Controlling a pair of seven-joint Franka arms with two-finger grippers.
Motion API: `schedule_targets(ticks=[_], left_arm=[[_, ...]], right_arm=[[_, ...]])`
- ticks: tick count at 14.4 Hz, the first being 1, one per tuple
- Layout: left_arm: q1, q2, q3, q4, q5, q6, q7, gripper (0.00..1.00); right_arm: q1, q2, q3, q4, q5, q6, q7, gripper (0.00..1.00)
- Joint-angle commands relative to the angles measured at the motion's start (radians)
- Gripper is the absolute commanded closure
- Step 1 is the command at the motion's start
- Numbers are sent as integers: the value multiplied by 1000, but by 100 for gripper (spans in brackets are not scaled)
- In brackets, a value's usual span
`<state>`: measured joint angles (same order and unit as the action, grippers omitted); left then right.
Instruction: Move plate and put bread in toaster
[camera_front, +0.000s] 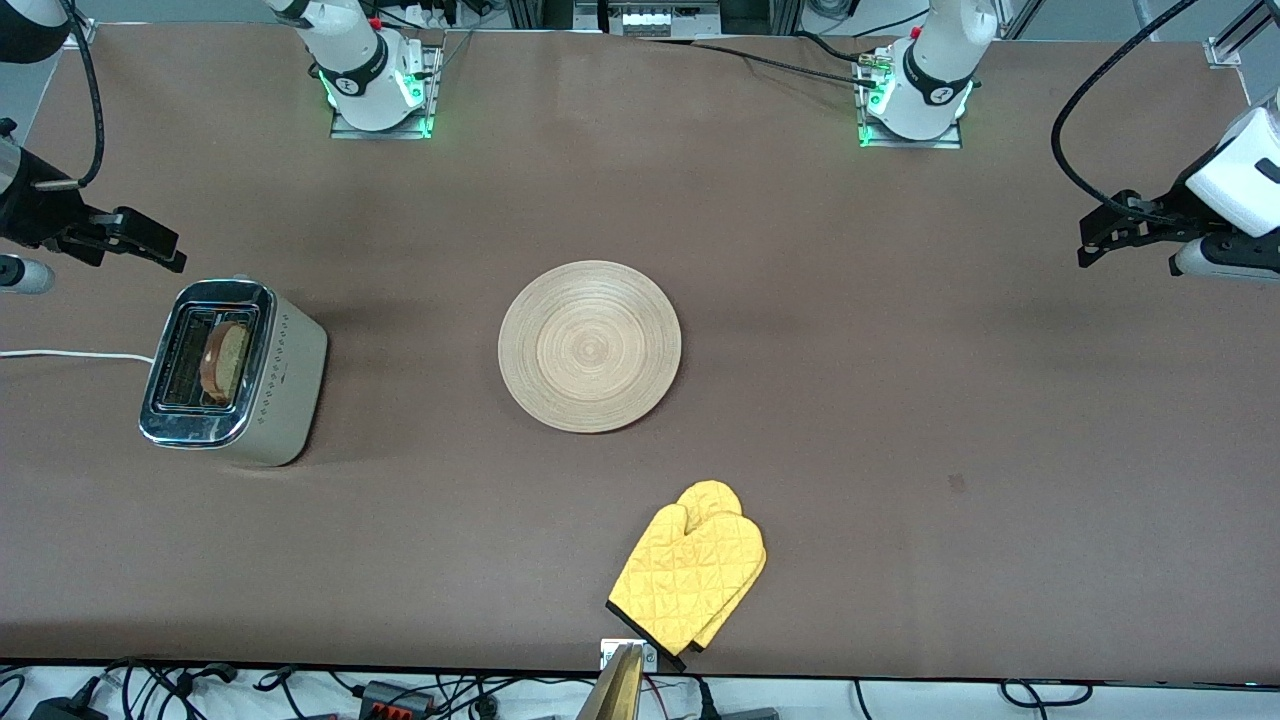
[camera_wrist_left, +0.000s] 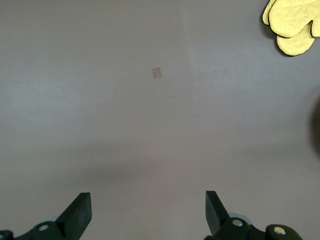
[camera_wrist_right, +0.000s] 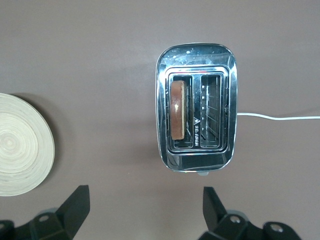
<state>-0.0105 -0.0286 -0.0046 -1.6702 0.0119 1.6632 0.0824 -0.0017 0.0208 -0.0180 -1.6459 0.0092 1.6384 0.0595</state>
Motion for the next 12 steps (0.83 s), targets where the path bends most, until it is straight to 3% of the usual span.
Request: schedule_targets(ticks=[1,12], left_arm=[[0,19,-3,40,-12,-22,-6,0],[0,19,-3,40,-12,-22,-6,0]], right_arm=[[-6,11,3,29,6,-19,-4,0],[-11,21,0,28,8,-19,-6,0]])
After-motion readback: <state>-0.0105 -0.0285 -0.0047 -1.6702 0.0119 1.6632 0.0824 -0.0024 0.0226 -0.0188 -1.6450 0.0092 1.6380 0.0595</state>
